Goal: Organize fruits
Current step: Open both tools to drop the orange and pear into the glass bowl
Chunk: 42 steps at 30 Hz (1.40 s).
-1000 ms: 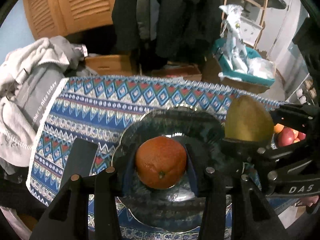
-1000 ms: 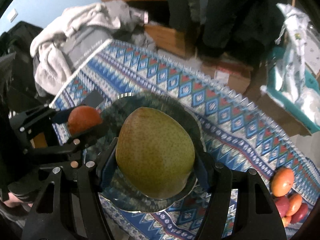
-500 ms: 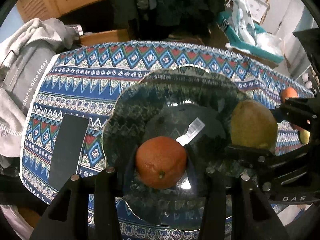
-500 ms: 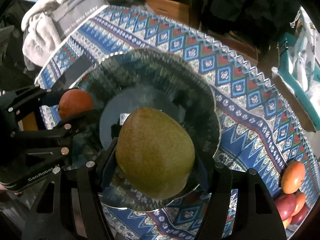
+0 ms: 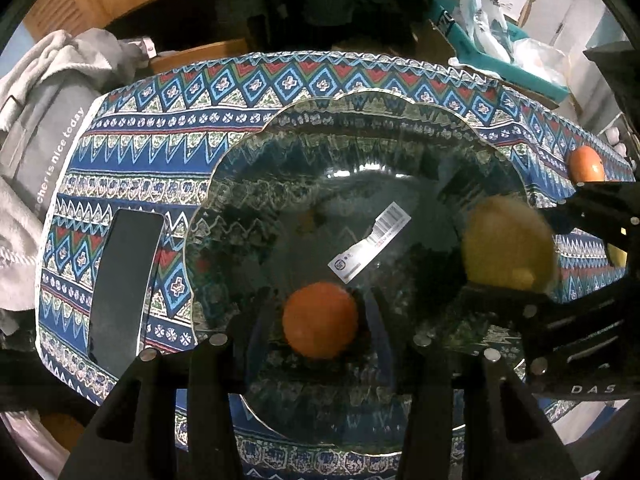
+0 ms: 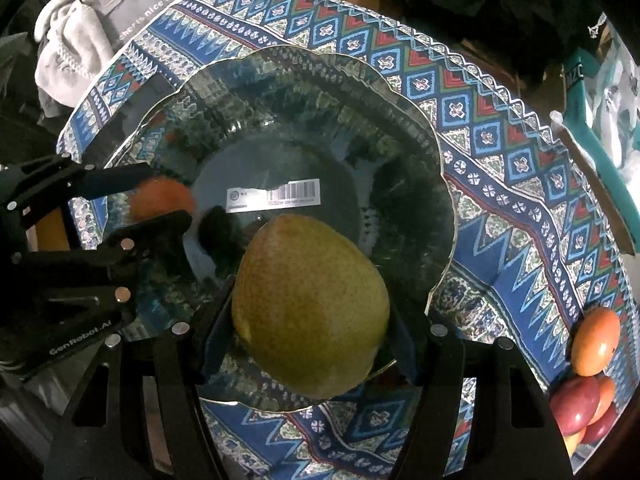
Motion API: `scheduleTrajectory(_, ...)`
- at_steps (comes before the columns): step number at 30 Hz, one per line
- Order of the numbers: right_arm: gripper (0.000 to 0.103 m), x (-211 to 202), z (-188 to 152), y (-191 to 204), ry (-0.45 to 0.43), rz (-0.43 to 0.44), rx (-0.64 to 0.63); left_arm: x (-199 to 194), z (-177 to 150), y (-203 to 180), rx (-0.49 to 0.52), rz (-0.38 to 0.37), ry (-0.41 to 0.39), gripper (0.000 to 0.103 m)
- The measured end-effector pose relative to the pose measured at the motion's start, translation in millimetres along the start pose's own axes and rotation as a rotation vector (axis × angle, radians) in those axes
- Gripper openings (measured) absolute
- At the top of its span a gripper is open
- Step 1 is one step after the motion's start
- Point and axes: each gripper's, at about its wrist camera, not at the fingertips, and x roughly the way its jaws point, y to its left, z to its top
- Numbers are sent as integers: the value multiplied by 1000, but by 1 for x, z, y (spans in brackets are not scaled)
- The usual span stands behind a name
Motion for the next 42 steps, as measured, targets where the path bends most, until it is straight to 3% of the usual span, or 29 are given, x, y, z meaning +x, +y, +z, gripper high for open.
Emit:
scheduleTrajectory(2,67,-7,1,-2,-19,8,3,-2,1,0,-1,-3,-2,61)
scheduleTrajectory(4,67,-14,3,-3,-41,25,9,-4,2,-1,-3,0,-10,67)
scheduleTrajectory(23,67,-85,3,-22,-199,-57,70,-57,23,-9,-19,-10,-125,76)
scheduleTrajectory(38,68,-152,-24,-42,-303,-131,132,-93,34,-40,34,-42,-198,81)
scheduleTrajectory(42,72,-167,-35,-51,-322,-162,147,-102,38,-52,48,-55,-210,81)
